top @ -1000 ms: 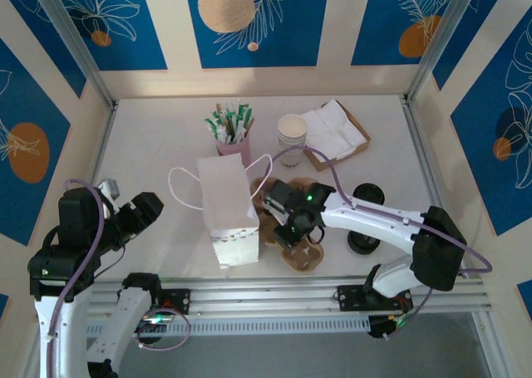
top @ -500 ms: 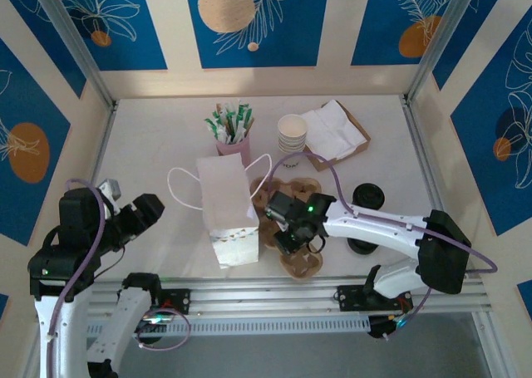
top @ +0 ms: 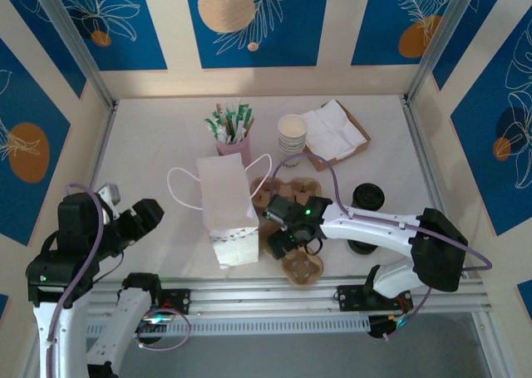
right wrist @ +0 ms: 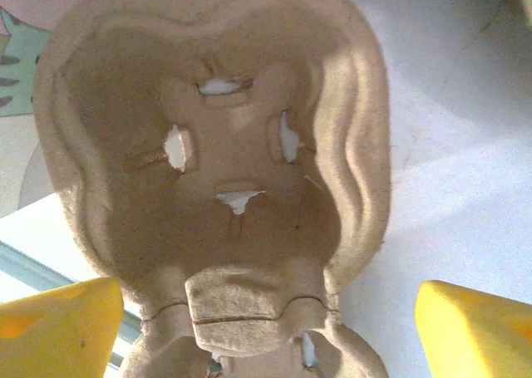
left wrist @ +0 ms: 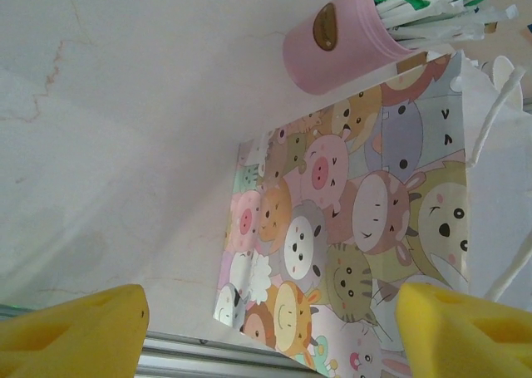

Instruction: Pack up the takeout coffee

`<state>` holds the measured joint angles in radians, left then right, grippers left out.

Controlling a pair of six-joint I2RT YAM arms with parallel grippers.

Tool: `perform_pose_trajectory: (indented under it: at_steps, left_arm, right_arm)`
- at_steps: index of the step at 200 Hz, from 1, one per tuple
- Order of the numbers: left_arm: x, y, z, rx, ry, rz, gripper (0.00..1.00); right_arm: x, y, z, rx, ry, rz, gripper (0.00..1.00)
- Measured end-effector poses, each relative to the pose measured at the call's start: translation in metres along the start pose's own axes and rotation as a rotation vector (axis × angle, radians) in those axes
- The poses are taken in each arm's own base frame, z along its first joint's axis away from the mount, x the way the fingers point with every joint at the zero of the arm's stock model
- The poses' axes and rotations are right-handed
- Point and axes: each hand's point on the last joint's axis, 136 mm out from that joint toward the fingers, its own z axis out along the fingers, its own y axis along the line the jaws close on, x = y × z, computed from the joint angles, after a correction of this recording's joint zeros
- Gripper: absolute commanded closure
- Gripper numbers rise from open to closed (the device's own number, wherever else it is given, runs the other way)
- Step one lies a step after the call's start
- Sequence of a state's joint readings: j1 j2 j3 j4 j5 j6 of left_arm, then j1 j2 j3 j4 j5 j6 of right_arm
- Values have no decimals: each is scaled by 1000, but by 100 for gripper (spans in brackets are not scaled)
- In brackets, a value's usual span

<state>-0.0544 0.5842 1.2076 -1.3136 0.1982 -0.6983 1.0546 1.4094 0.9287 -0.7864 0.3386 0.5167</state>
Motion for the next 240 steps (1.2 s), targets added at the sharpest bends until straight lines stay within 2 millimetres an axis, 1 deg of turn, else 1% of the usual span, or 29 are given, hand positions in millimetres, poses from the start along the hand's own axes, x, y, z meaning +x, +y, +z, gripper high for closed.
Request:
perform_pose_trajectory:
  at_steps: [4,21,35,46,57,75,82,91,102,115,126,140,156,170,179,196,206,222,240]
  left_arm:
    - [0,0,-1,-1,1,1,22]
    - [1,0,-4,-3,-1,2,21]
    - [0,1,-7,-7,-11,10,21]
    - [1,2,-10,-11,-14,19,20]
    - [2,3,-12,-16,-20,27,20]
    - [2,6,-16,-32,-29,35,20]
    - [1,7,-17,-35,-35,40,19]
    - [2,8,-18,-42,-38,45,19]
    - [2,10,-20,-47,-41,48,19]
    - [3,12,-20,-56,-41,49,19]
    - [3,13,-21,-62,-45,52,19]
    - [3,15,-22,-71,-54,54,19]
    - [2,17,-23,-77,-63,55,18]
    - [3,18,-21,-79,-59,54,18]
    - [4,19,-20,-82,-54,53,18]
    - [7,22,-16,-89,-38,49,18]
    - [9,23,-14,-90,-30,48,18]
    - [14,24,-12,-82,-18,48,17]
    - [20,24,-13,-67,-1,48,16]
  right_arm:
    - [-1,-1,-3,3,-7,6,0]
    - [-8,-5,-20,11,-56,35,1]
    - [-15,-16,-41,24,-128,116,1]
    - [-17,-30,-59,34,-194,226,1]
    - [-19,-50,-81,35,-274,362,1]
    - [-18,-80,-118,19,-435,545,0]
    - [-15,-88,-127,1,-487,588,0]
    - [-10,-99,-137,-27,-556,633,9]
    - [-2,-108,-142,-47,-590,669,17]
    - [2,-115,-138,-43,-561,701,17]
    - [5,-114,-129,-29,-484,691,21]
    - [8,-99,-109,-21,-354,620,25]
    - [18,-72,-84,-21,-204,480,29]
    - [28,-53,-73,-33,-123,389,29]
    - [33,-43,-68,-51,-89,344,32]
    - [41,-34,-61,-58,-51,295,36]
    - [43,-30,-57,-57,-37,270,40]
    - [42,-23,-49,-57,-18,226,40]
    - [41,-14,-35,-39,28,167,39]
